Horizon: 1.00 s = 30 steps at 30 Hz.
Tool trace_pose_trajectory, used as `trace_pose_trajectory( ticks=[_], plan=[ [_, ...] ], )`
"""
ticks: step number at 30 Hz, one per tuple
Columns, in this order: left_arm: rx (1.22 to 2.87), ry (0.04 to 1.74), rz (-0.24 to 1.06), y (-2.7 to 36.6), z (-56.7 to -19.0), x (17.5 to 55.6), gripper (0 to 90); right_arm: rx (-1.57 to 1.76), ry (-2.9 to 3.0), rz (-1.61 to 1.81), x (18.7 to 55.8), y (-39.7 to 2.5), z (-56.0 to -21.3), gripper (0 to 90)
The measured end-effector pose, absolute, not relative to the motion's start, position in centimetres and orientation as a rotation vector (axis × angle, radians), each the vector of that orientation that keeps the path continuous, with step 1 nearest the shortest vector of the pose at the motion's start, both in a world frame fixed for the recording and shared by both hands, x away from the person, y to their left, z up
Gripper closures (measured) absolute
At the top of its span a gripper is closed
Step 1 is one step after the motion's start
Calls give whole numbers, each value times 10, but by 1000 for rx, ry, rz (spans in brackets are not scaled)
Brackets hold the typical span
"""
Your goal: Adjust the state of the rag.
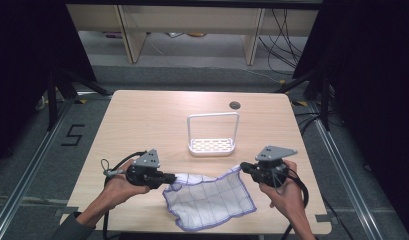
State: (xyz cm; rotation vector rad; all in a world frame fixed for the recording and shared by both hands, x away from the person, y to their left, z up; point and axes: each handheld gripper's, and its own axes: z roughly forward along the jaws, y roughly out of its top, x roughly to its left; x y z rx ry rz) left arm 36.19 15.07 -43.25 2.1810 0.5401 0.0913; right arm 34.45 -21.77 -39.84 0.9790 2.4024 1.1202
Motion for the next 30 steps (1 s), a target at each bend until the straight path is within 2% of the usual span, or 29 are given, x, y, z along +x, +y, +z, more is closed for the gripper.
trace_pose_trajectory(
  ticks=[9,15,22,23,24,26,28,29,30],
  plan=[
    [2212,708,154,158,-467,400,881,1104,2429,1022,413,-187,-440,886],
    [2278,725,188,158,-481,413,878,1110,2480,906,435,-170,-467,886],
    [2325,769,177,162,-496,422,848,1050,2531,816,444,-156,-487,876],
    [2314,785,178,162,-497,421,826,1043,2536,798,445,-154,-489,862],
    [2311,791,183,164,-496,422,755,1027,2543,794,446,-152,-491,827],
    [2301,798,189,166,-493,421,679,1044,2521,803,446,-150,-493,707],
    [2292,812,233,168,-488,417,601,1106,2529,779,441,-150,-489,652],
    [2289,840,258,168,-485,414,528,1080,2501,766,439,-151,-486,604],
    [2291,831,300,169,-483,411,507,1092,2484,753,434,-152,-481,551]
  ],
)
